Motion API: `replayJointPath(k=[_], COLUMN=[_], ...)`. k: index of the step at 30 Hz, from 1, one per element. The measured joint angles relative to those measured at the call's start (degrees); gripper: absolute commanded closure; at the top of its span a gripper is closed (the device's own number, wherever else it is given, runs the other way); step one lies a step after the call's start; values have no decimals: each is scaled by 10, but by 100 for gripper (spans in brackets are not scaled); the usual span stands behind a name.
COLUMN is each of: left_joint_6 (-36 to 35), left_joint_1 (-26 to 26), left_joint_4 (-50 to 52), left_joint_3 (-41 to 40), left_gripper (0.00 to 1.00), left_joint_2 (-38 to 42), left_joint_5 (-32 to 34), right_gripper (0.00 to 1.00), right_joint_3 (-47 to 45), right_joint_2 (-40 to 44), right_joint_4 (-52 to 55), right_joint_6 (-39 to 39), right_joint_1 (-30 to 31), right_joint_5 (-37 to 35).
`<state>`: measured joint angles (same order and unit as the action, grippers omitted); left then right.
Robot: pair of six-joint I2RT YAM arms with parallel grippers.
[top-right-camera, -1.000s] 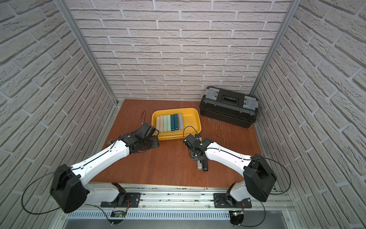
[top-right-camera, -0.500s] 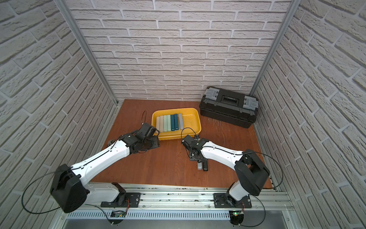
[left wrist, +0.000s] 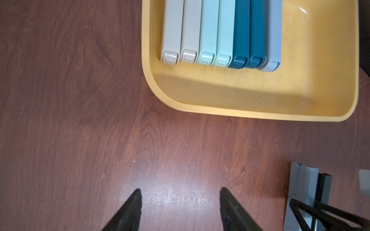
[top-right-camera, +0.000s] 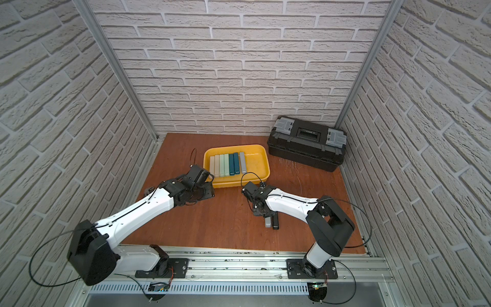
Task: Put the pruning pliers into the storage box
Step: Pick up the pruning pliers from the center of the board.
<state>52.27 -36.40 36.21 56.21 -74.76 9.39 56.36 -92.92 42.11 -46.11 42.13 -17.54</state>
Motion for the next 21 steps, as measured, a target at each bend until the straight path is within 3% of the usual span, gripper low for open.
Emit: replayJointPath(k=[21], left_joint_6=[2], left_joint_1=[0], left_joint_4=[0], left_joint_3=[0], left_gripper=[38], left_joint_2=[0], left_joint_5=[6], right_gripper=[52], right_joint_3=[18], right_joint_2=[-54], right_joint_4=[-31], right_joint_6=[11], right_joint_1=[-16], right_joint_5=[28])
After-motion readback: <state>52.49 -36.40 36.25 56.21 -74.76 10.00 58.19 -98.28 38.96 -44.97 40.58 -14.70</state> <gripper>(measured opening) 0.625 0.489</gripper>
